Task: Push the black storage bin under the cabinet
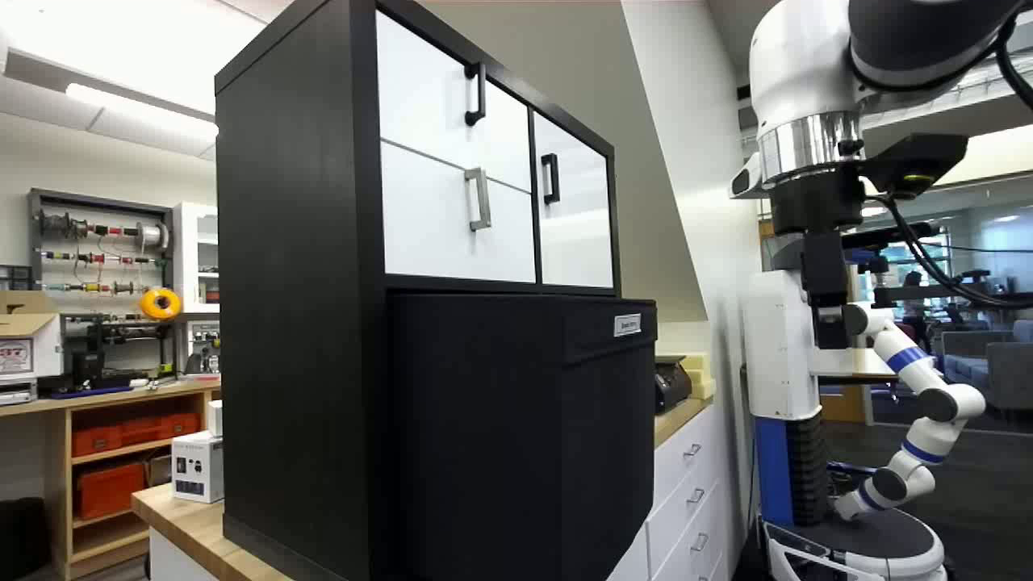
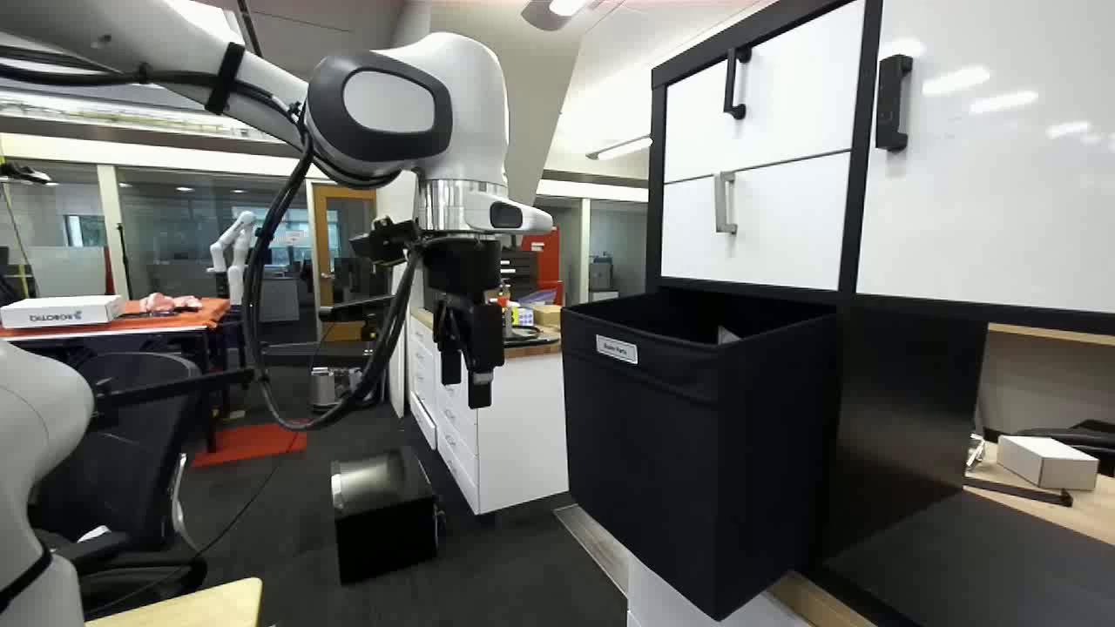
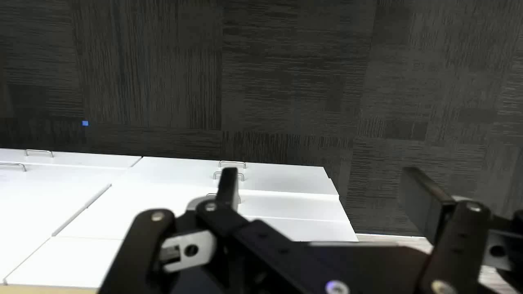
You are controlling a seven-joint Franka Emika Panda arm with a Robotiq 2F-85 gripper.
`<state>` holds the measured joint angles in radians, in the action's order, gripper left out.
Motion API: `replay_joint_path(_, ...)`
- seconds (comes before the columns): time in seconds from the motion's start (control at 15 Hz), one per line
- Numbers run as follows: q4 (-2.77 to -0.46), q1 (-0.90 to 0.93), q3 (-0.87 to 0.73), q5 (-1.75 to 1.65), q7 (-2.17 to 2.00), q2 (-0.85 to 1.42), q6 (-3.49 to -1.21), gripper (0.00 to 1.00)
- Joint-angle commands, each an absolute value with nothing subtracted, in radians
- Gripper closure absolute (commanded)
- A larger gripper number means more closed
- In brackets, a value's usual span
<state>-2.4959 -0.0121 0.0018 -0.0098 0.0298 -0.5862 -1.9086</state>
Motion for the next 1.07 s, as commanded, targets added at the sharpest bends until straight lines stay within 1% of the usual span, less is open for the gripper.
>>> replay_joint_path(0.0,-2.494,-0.007,-0.002,-0.012,0.028,-0.586,-1.906,0.0)
replay_joint_path(1.0,-2.488,-0.006,-0.001,-0.011,0.028,-0.575,-1.923,0.0)
